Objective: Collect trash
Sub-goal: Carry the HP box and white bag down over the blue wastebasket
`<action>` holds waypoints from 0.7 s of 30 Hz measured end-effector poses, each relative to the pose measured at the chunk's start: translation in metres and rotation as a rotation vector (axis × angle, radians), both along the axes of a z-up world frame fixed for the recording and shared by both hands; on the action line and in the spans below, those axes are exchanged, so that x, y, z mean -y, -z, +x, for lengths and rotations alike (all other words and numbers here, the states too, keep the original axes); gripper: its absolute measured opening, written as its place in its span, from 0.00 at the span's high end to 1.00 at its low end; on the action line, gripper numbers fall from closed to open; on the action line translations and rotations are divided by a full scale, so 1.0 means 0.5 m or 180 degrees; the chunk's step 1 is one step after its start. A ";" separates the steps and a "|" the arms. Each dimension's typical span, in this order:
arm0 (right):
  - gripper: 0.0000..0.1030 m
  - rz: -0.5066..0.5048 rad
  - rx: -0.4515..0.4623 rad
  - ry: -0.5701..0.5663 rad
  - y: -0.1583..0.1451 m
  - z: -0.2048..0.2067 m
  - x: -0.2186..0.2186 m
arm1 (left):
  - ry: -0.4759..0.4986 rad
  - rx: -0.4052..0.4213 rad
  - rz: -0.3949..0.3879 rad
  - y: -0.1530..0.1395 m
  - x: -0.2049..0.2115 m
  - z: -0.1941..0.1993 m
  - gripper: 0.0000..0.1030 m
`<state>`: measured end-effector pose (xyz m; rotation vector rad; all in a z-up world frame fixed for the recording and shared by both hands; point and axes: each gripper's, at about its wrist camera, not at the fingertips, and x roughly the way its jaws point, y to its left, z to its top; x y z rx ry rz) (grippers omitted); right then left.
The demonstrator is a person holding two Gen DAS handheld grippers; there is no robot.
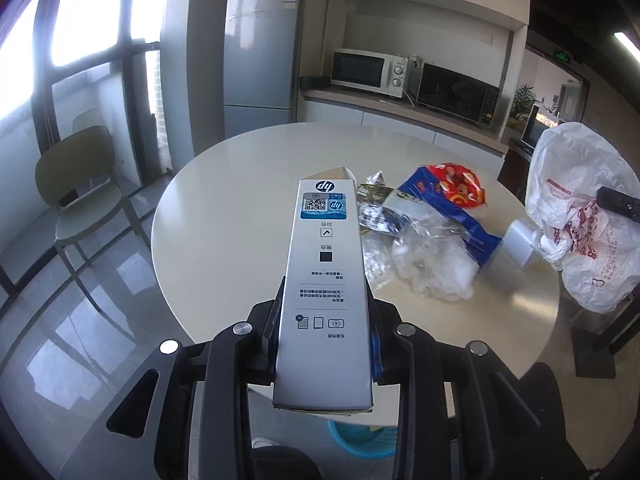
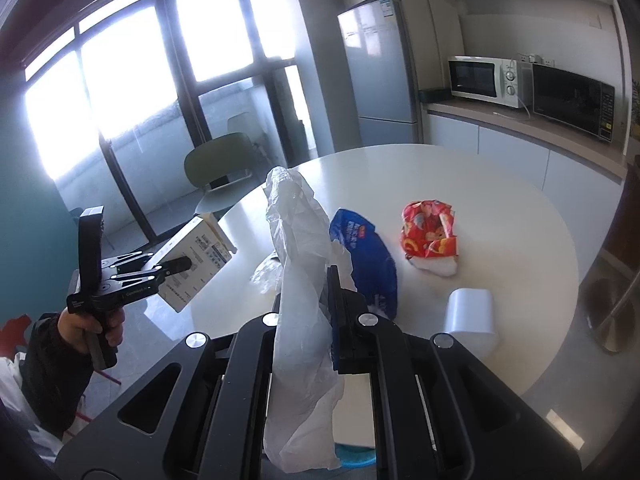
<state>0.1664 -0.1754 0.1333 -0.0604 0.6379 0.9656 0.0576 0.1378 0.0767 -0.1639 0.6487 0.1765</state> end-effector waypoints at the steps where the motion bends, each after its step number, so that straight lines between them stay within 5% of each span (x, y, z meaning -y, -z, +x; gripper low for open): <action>1: 0.94 -0.0005 -0.0026 -0.0055 0.001 -0.013 0.003 | 0.0026 0.0000 -0.0016 0.000 0.010 -0.012 0.71; 21: 0.94 -0.0208 -0.0416 -0.0456 0.087 -0.208 0.088 | 0.0561 -0.0155 -0.0194 0.061 0.164 -0.202 0.71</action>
